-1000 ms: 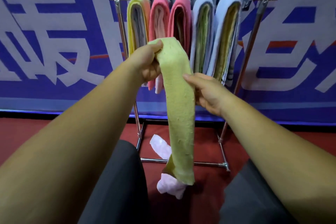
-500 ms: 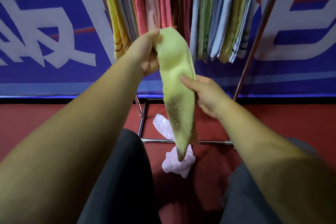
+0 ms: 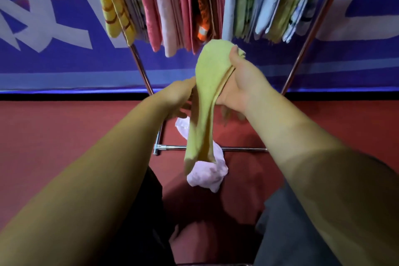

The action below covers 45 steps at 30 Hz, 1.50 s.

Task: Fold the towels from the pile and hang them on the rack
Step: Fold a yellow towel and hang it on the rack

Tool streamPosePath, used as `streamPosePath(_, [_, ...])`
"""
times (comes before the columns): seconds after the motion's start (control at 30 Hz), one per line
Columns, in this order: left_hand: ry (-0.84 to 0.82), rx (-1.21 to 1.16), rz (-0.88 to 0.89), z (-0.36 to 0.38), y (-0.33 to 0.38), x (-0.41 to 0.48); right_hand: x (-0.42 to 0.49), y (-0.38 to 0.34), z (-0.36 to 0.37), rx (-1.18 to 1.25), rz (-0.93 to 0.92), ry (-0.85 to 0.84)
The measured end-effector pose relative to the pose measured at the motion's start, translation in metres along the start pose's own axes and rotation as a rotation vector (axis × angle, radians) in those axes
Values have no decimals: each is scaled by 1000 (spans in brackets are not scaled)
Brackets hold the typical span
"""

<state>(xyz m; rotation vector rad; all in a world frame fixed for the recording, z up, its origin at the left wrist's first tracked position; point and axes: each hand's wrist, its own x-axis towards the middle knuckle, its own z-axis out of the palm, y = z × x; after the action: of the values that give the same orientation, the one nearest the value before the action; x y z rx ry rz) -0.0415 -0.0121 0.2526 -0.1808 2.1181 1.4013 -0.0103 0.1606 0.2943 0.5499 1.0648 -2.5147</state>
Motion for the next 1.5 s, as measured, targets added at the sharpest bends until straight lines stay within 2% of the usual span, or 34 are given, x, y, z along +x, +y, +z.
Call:
streamPosePath(0.13, [133,94,10,9,9,4,16,-4,0,-20,-40,101])
streamPosePath(0.27, [14,347,147,20,4,6,26,-7,0,21,-100,156])
streamPosePath(0.4, [26,430,325,36,7,5,29,-7,1,65,-146,177])
streamPosePath(0.47, [132,481,378,43,6,8,30,-7,0,88,-163,168])
streamPosePath(0.57, [354,620,338,47,3,19,29,-8,-1,117,-191,139])
streamPosePath(0.67, [431,697,276,46,4,25,28,-11,-6,135,-224,128])
streamPosePath(0.87, [524,690,227,47,0,26,24,-10,-11,164,-261,155])
streamPosePath(0.97, [585,720,341,50,0,23,22,-8,-9,227,-249,127])
streamPosePath(1.07, [618,650,484,47,8,21,16,-6,-3,288,-258,85])
streamPosePath(1.2, [692,525,523,36,19,9,8,-5,-5,332,-263,56])
streamPosePath(1.3, [736,488,577,33,25,-4,4,-1,-10,350,-229,133])
streamPosePath(1.4, [748,502,614,33,32,-18,5,10,-13,180,-187,266])
streamPosePath(1.5, [731,523,637,36,35,-34,-3,28,-13,-293,-102,314])
